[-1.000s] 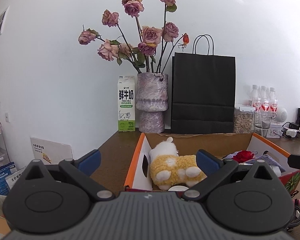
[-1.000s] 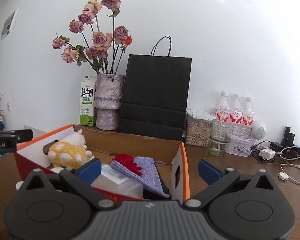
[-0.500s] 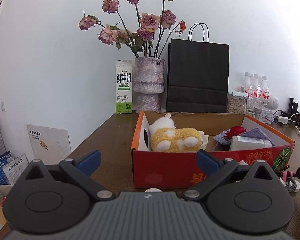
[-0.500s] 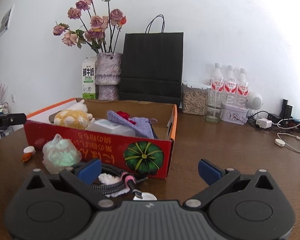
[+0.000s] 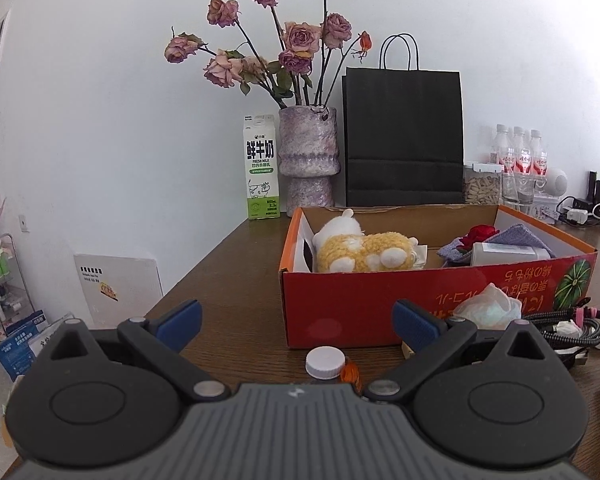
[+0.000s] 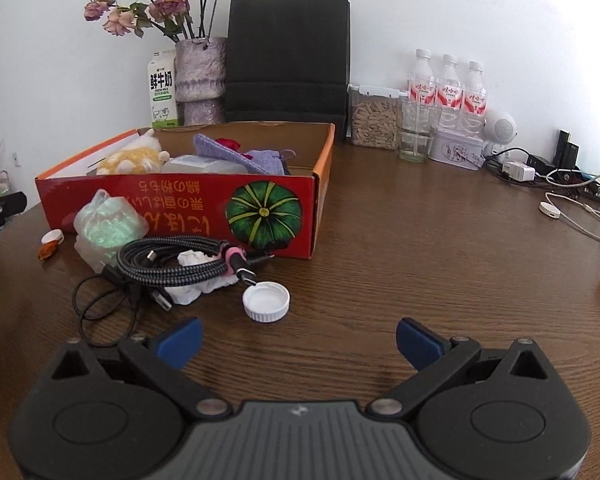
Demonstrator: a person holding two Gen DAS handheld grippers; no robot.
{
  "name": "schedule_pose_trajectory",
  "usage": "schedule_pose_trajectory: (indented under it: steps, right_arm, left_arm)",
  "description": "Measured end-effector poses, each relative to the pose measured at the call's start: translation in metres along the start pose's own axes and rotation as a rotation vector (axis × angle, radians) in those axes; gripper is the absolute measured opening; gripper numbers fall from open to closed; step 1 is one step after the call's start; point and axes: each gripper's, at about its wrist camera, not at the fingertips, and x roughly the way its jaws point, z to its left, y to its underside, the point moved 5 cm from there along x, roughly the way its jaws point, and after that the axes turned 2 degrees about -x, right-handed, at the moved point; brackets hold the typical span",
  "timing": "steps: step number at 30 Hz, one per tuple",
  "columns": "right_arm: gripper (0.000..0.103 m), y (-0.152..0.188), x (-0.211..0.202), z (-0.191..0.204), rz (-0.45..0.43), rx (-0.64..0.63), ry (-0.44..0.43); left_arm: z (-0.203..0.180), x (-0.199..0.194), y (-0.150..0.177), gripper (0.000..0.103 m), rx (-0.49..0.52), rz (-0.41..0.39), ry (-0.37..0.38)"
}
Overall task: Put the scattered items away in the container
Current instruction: 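Withdraw both grippers from the box back to the table, then grasp the small orange item with the left gripper while the right gripper grasps the white cap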
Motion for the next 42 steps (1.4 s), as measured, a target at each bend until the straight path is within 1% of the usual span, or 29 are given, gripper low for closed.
schedule_pose_trajectory:
  steps: [2, 6, 10, 11, 13, 19, 22, 24, 25, 27, 28, 30, 31, 33, 34, 38, 39, 40, 41, 42]
  right_arm:
    - [0.103, 0.001, 0.003, -0.004, 0.014, 0.019, 0.022]
    - [0.103, 0.003, 0.010, -0.008, 0.059, 0.039, 0.039]
    - [0.102, 0.001, 0.013, -0.007, 0.058, 0.042, 0.043]
    - [0.101, 0.000, 0.015, -0.005, 0.065, 0.036, 0.043]
    - [0.096, -0.002, 0.020, -0.002, 0.072, 0.037, 0.039]
    - [0.095, -0.013, 0.033, 0.005, 0.072, 0.039, 0.039]
    - [0.094, -0.015, 0.035, 0.006, 0.071, 0.043, 0.034]
    - [0.094, -0.016, 0.036, 0.006, 0.070, 0.043, 0.031]
    - [0.093, -0.016, 0.036, 0.006, 0.069, 0.043, 0.029]
    - [0.091, -0.016, 0.036, 0.006, 0.066, 0.043, 0.027]
    - [0.091, -0.016, 0.035, 0.006, 0.065, 0.043, 0.026]
    - [0.090, -0.016, 0.035, 0.006, 0.063, 0.044, 0.026]
    - [0.089, -0.016, 0.035, 0.005, 0.062, 0.045, 0.027]
    - [0.087, -0.016, 0.035, 0.005, 0.060, 0.047, 0.028]
    - [0.086, -0.017, 0.035, 0.005, 0.058, 0.047, 0.028]
    - [0.080, -0.017, 0.035, 0.005, 0.053, 0.046, 0.024]
    - [0.075, -0.017, 0.034, 0.006, 0.049, 0.044, 0.021]
    - [0.067, -0.018, 0.033, 0.006, 0.044, 0.042, 0.017]
    - [0.062, -0.018, 0.033, 0.007, 0.038, 0.040, 0.011]
    - [0.049, -0.018, 0.032, 0.007, 0.032, 0.039, 0.005]
  left_arm:
    - [-0.001, 0.000, 0.001, 0.103, 0.001, 0.016, 0.020]
    - [-0.001, 0.004, 0.002, 0.103, -0.003, 0.043, 0.042]
    - [-0.004, 0.009, 0.004, 0.103, 0.010, 0.082, 0.062]
    - [-0.005, 0.011, 0.005, 0.103, 0.012, 0.092, 0.063]
    - [-0.006, 0.014, 0.006, 0.103, 0.017, 0.115, 0.064]
    - [-0.009, 0.032, 0.014, 0.102, 0.028, 0.230, 0.063]
    - [-0.006, 0.040, 0.015, 0.099, 0.015, 0.259, 0.046]
    - [-0.006, 0.044, 0.017, 0.087, 0.015, 0.286, 0.048]
    - [-0.006, 0.046, 0.018, 0.084, 0.016, 0.294, 0.050]
    - [-0.006, 0.045, 0.019, 0.073, 0.017, 0.296, 0.049]
    - [-0.006, 0.044, 0.019, 0.070, 0.015, 0.294, 0.052]
    - [-0.007, 0.044, 0.020, 0.056, 0.016, 0.302, 0.066]
    - [-0.008, 0.044, 0.021, 0.052, 0.018, 0.310, 0.075]
    - [-0.011, 0.044, 0.022, 0.038, 0.017, 0.326, 0.098]
    - [-0.012, 0.043, 0.022, 0.035, 0.018, 0.324, 0.107]
    - [-0.016, 0.040, 0.024, 0.017, 0.016, 0.325, 0.147]
    - [-0.017, 0.039, 0.024, 0.014, 0.013, 0.325, 0.157]
    - [-0.016, 0.039, 0.024, 0.014, 0.009, 0.325, 0.161]
    - [-0.016, 0.040, 0.024, 0.014, 0.001, 0.326, 0.167]
    - [-0.015, 0.040, 0.024, 0.014, -0.008, 0.326, 0.172]
